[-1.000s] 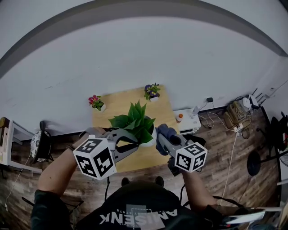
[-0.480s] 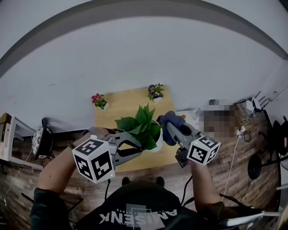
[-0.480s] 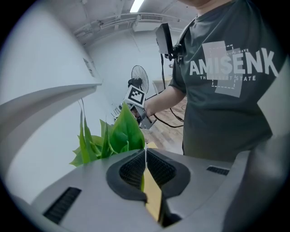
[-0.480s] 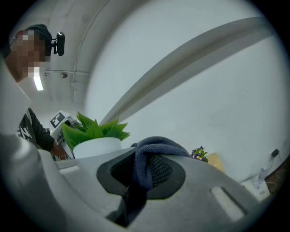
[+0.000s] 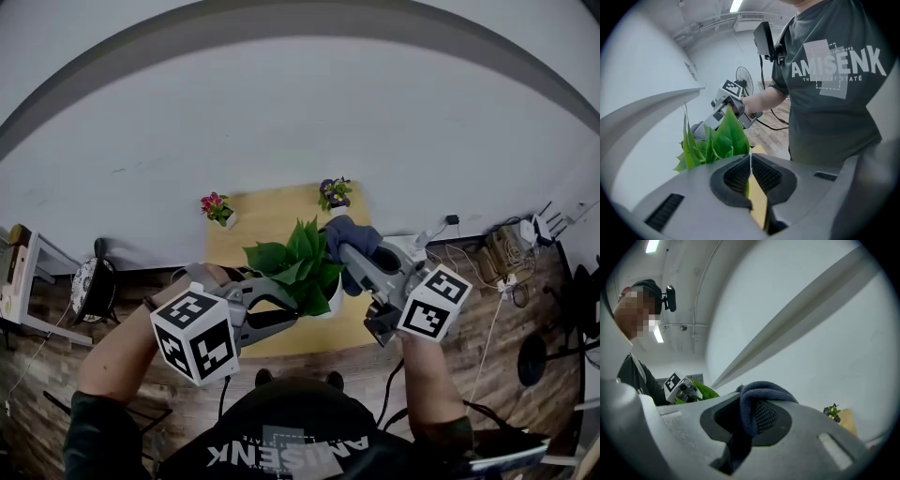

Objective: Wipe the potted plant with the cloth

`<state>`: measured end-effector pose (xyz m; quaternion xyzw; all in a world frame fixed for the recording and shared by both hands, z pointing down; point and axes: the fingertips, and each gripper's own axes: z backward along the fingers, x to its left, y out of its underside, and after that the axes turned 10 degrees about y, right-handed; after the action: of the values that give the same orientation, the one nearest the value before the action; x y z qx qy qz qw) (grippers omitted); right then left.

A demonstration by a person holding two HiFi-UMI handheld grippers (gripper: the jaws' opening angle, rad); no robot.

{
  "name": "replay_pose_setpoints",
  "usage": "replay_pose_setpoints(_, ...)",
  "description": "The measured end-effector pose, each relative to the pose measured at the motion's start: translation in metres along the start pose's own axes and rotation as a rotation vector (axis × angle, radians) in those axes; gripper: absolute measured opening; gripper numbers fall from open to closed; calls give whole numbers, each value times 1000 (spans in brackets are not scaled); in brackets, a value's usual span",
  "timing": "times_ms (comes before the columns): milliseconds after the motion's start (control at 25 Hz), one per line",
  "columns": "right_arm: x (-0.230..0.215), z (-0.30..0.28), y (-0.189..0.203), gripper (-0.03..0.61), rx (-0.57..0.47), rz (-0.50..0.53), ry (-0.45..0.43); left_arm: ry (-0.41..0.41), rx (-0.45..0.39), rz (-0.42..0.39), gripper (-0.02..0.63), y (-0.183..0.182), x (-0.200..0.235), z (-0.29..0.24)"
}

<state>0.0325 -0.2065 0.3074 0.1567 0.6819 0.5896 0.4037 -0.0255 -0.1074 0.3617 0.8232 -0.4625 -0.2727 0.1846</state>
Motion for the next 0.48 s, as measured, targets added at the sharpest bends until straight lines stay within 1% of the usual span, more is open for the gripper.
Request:
replay_pose_setpoints(240,-15,-2,21,44,34,-59,16,-3,37,-15,15,4,0,-1)
replay_pose_setpoints(480,-28,2,58,44,110,-97,42,0,33,-17,14,6,0,-3)
